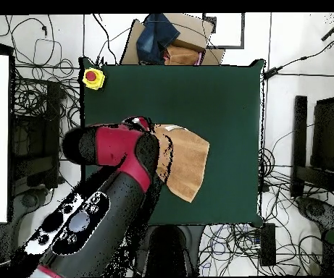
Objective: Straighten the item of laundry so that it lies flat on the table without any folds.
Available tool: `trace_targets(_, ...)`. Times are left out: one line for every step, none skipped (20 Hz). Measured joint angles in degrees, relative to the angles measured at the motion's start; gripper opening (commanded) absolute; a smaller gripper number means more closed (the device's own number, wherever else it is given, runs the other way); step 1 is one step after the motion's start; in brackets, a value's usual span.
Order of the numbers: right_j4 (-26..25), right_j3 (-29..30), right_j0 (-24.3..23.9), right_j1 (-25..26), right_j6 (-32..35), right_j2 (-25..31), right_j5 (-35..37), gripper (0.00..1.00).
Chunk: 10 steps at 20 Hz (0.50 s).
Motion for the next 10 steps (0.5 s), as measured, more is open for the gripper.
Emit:
trace_targets(-0.86,0.56,-0.48,-0.41,-0.01,0.14,-1.24,1.00)
trace_targets(-3.17,1.88,-1.67,-1.11,-0.01,0.26,-4.71,1.00)
trace_targets(-5.68,3.03,-2.78,-1.36,-0.01,0.19,-8.34,1.00)
trace_targets(-10.95,4.74,-4.58,-0.70,-0.01,-0.06,-15.61,1.00)
trace_targets(-12.44,5.13,-4.99,-0.27,-0.01,-0.16,-17.71,1.00)
trace_targets(-14.82,5.76,-5.46,0.86,-0.01,-0.43,-21.23,1.00)
trace_targets(-17.20,6.40,-5.92,1.99,0.00,-0.70,-24.75,1.00)
trace_targets(-19.26,6.85,-6.08,3.48,-0.01,-1.04,-27.84,1.00)
trace_targets(-19.89,7.02,-6.06,4.16,-0.01,-1.20,-28.95,1.00)
trace_targets(-20.51,7.18,-6.04,4.83,-0.01,-1.37,-30.05,1.00)
